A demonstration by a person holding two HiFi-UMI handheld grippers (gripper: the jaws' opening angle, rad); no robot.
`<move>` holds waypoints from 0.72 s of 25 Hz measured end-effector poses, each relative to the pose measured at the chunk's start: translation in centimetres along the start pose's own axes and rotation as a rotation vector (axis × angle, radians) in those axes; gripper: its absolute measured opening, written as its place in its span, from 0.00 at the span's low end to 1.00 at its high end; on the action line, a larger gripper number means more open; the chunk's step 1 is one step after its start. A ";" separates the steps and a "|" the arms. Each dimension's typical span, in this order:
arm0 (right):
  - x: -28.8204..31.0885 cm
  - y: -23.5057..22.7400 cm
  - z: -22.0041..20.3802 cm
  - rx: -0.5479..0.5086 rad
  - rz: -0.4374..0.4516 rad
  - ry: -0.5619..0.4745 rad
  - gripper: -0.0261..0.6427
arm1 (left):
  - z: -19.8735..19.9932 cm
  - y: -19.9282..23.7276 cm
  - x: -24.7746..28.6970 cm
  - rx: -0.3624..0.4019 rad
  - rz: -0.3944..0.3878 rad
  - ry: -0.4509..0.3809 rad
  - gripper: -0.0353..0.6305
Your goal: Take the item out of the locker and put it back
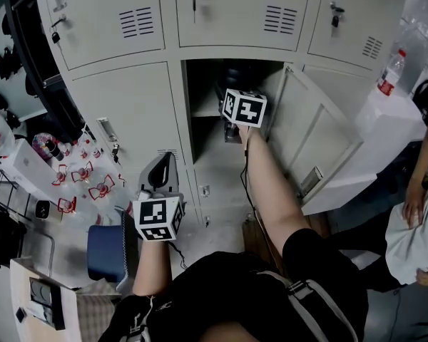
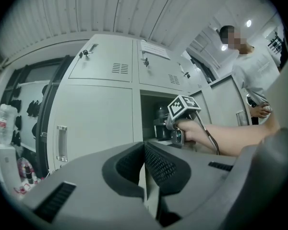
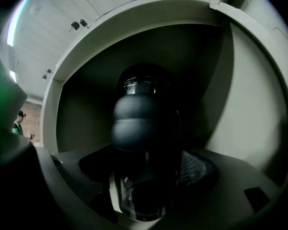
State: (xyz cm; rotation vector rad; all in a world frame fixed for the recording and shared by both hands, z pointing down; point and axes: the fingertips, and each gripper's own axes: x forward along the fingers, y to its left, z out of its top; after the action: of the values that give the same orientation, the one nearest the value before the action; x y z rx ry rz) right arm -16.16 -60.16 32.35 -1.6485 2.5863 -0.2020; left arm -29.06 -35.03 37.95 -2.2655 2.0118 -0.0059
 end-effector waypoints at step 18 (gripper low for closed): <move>3.2 -0.1 -0.3 -0.152 -0.027 -0.037 0.67 | -2.3 1.1 1.8 -0.030 -0.007 0.052 0.07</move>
State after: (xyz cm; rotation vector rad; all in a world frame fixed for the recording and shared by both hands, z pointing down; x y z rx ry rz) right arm -17.44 -63.06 32.70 -1.7178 2.6111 0.0241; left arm -30.09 -37.12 40.01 -2.3140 2.0425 -0.0362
